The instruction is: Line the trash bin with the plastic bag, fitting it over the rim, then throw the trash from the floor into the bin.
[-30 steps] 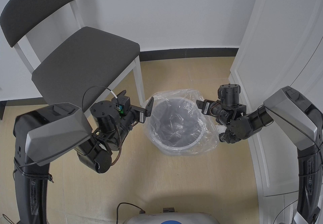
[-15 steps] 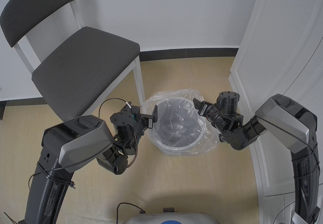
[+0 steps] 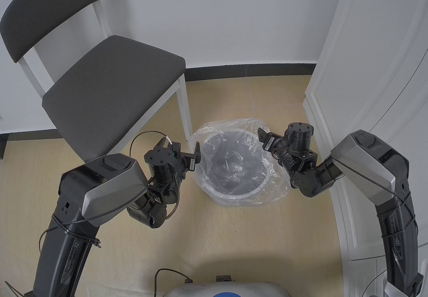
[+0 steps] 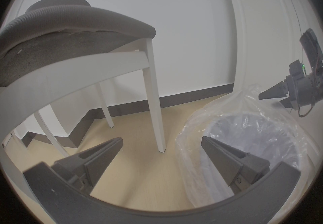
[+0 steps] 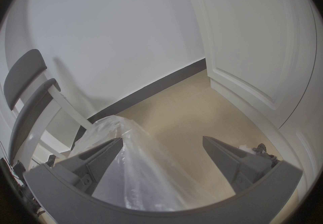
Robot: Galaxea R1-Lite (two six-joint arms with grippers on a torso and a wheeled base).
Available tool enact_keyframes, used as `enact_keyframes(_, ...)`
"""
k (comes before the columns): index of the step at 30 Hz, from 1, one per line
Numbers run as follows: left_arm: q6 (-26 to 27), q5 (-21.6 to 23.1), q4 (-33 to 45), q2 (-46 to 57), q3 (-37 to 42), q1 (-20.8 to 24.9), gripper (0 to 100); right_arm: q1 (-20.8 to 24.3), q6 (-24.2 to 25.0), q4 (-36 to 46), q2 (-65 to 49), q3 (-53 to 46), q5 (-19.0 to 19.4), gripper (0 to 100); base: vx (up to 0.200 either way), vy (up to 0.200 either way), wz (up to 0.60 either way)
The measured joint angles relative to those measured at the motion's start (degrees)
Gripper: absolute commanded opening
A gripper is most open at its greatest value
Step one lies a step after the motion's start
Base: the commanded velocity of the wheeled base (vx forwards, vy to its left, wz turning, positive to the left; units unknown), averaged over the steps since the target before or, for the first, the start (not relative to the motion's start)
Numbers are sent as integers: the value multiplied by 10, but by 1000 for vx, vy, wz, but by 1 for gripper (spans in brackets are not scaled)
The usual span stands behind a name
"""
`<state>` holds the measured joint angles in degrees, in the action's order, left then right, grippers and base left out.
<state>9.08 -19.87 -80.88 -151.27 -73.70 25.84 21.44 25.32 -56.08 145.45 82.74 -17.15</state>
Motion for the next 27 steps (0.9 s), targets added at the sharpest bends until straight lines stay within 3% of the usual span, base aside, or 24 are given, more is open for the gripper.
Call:
enact_keyframes(15,0,-56,33,-38,-93,-14,100,-11,17,0,91,122,-29,100,0,0,0)
enact_keyframes(27,1,-92,47,-82,-191,-16,100,-18,36,0,132,178,-31,100,0,0,0)
